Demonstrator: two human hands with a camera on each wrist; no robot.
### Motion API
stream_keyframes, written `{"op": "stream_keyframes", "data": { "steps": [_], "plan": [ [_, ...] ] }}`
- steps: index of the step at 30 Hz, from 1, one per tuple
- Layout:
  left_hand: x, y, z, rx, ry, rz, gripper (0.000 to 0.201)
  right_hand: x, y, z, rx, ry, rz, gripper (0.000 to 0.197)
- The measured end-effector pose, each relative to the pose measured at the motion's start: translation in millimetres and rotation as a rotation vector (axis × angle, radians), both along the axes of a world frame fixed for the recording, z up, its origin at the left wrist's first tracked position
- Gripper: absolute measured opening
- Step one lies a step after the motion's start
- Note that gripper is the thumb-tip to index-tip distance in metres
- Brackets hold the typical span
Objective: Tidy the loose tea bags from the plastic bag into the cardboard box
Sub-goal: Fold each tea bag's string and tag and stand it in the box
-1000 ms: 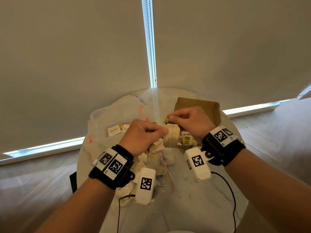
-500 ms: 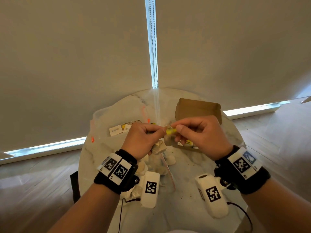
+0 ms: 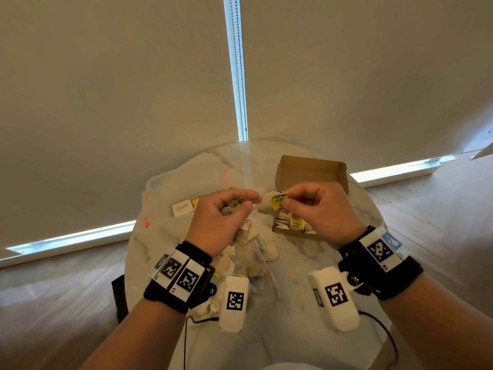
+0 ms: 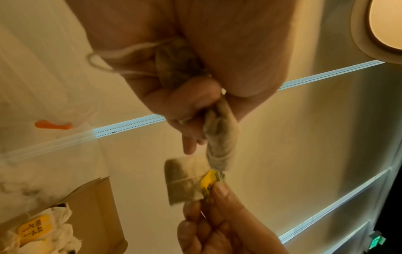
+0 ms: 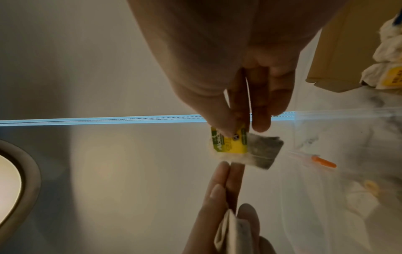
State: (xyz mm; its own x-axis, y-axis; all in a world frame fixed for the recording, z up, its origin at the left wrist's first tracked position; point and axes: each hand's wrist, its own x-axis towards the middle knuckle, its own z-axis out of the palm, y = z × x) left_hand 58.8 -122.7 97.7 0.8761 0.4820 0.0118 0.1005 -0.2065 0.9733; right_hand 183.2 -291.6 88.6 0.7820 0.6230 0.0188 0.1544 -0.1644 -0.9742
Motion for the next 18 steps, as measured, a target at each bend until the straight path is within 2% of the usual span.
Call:
{"op": "stream_keyframes", "data": {
  "steps": [10,13,18],
  "plan": [
    [-0.9,1.0,6.4,0.006,-0.048,-0.111,0.017,2.7,12.1,10.1,-0.034,-0.036,0.082,0.011],
    [0.0,0.7,4.9,-0.038,-0.057,-0.115,0.012,3.4,12.7,12.4,-0.038,-0.042,0.098,0.012],
    [2.2,1.0,2.9,-0.137,-0.076,-0.122,0.018,5.6,12.3,12.9,-0.063,-0.010,0.129,0.012]
  ]
}}
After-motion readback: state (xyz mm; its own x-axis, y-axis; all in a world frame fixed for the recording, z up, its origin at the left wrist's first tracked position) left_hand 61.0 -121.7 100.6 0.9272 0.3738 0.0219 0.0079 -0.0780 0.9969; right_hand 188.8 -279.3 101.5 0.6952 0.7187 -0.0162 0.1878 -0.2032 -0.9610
